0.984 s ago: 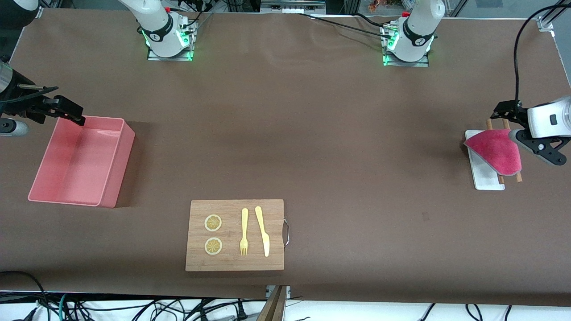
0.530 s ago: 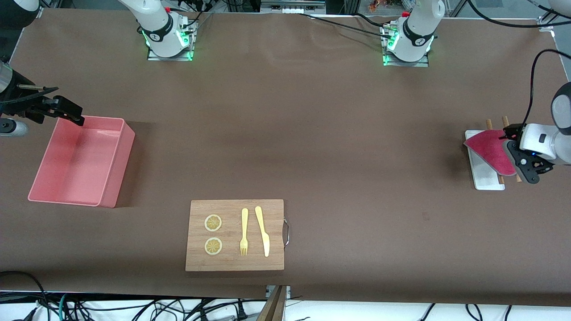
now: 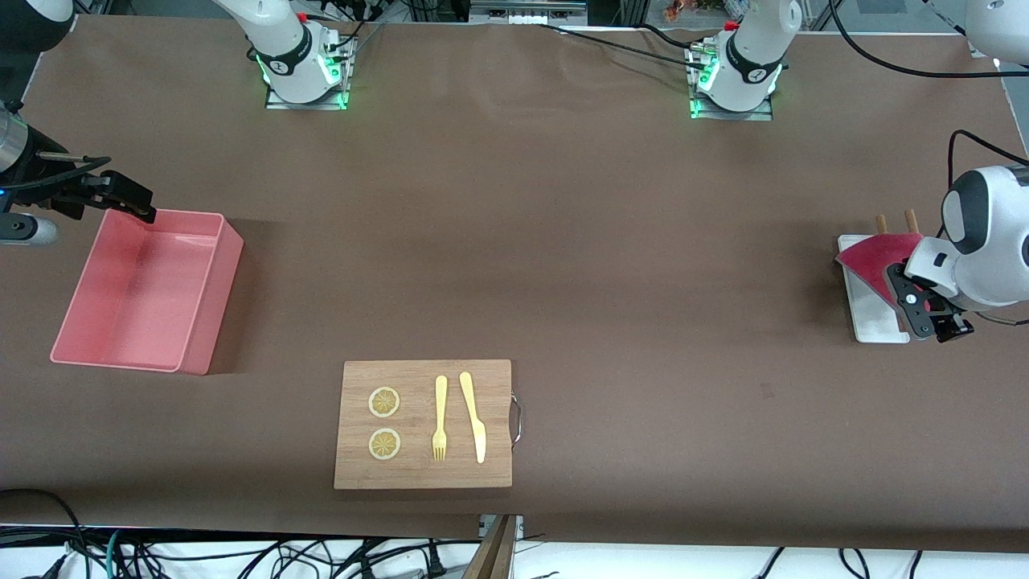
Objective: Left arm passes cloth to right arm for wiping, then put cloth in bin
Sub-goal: 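Grasp the pink cloth edge with the left gripper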
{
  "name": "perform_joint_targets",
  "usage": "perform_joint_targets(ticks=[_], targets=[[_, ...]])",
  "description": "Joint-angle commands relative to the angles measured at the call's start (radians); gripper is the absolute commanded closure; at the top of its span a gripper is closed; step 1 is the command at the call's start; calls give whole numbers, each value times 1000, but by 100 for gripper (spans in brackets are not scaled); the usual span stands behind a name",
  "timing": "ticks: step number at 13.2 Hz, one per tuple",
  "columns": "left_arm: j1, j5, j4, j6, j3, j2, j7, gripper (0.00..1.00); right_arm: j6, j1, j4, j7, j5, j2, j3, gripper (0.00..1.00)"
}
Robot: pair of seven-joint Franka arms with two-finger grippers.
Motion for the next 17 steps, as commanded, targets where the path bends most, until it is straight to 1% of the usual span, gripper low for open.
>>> perform_joint_targets(ticks=[1,2,5,6,8,9,11,12,14,15,17], targets=[[21,32,-9,40,-6,17,39,22,-62,4,3,-9,-7,-16,25,0],[21,31,-9,40,-6,18,42,26,-62,3,3,-6,-3,-16,23,0],[21,31,-7,40,-6,29,45,30,-71,7,0,-9,22,13,29,0],[21,32,-7,40,-6,32,45,35,-76,9,0,-10,30,13,29,0],[21,32,-4,40,-6,37,45,60,-76,15,-5,-28,37,15,32,0],[21,32,-2,40,-6,41,45,71,-76,15,-6,-70,51,15,31,0],[19,32,1,36,-6,41,47,100,-70,7,-13,-169,79,19,23,0],[19,32,4,32,-7,40,55,100,-65,3,-22,-197,111,19,19,0],[18,31,11,23,-12,31,75,100,-62,1,-43,-216,117,12,10,0],[15,29,13,-5,-15,14,73,100,-58,0,-62,-263,122,10,10,0],[9,17,53,-130,-47,-27,61,100,2,0,-121,-443,167,2,-21,0]])
